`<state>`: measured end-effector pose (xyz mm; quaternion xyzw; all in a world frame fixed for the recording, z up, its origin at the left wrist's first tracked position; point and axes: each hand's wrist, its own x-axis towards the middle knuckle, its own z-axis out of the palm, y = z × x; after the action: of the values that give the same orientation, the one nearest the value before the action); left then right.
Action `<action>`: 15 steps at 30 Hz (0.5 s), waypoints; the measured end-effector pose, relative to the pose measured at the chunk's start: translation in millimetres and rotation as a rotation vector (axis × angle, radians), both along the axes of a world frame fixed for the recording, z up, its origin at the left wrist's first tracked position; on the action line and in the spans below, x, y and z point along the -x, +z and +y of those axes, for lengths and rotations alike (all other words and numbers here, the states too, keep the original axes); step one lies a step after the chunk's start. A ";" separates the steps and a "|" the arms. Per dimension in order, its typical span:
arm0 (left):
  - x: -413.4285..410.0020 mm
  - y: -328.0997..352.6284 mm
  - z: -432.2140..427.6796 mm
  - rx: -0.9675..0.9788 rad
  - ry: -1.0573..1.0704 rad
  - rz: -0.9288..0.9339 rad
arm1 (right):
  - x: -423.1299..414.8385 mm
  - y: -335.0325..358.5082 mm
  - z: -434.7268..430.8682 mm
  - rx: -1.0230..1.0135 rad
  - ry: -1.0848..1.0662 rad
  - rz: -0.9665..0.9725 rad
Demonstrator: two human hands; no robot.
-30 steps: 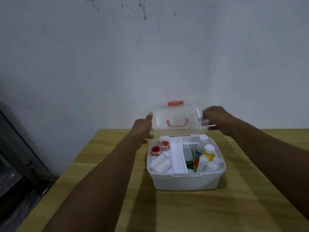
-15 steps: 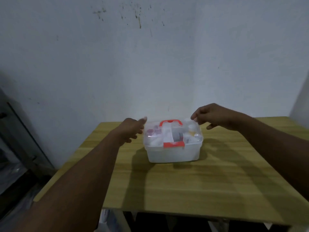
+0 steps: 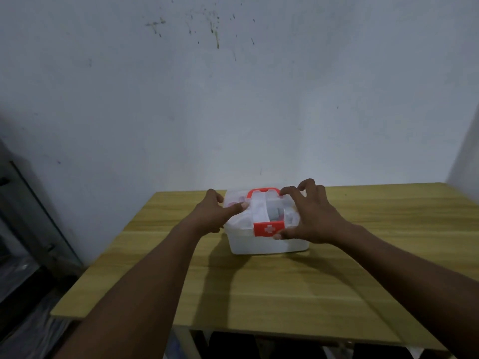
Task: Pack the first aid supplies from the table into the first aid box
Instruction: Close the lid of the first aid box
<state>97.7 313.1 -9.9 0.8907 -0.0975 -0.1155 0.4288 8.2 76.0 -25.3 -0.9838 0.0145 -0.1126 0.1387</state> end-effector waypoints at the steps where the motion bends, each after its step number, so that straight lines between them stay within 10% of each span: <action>1: 0.6 1.1 0.3 0.003 0.000 0.006 | -0.7 -1.4 -1.9 -0.025 0.006 -0.006; 8: 21.0 -22.5 -2.0 0.210 0.006 0.169 | 3.7 -21.8 -19.8 -0.874 -0.201 -0.041; 15: 17.3 -1.5 -47.9 0.363 -0.041 -0.050 | 1.9 3.1 -45.3 -1.004 -0.264 -0.311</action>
<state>80.4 265.3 -11.3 0.7992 -0.1455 -0.0828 0.5773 6.3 30.7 -22.2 -0.7583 0.1691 -0.2526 0.5767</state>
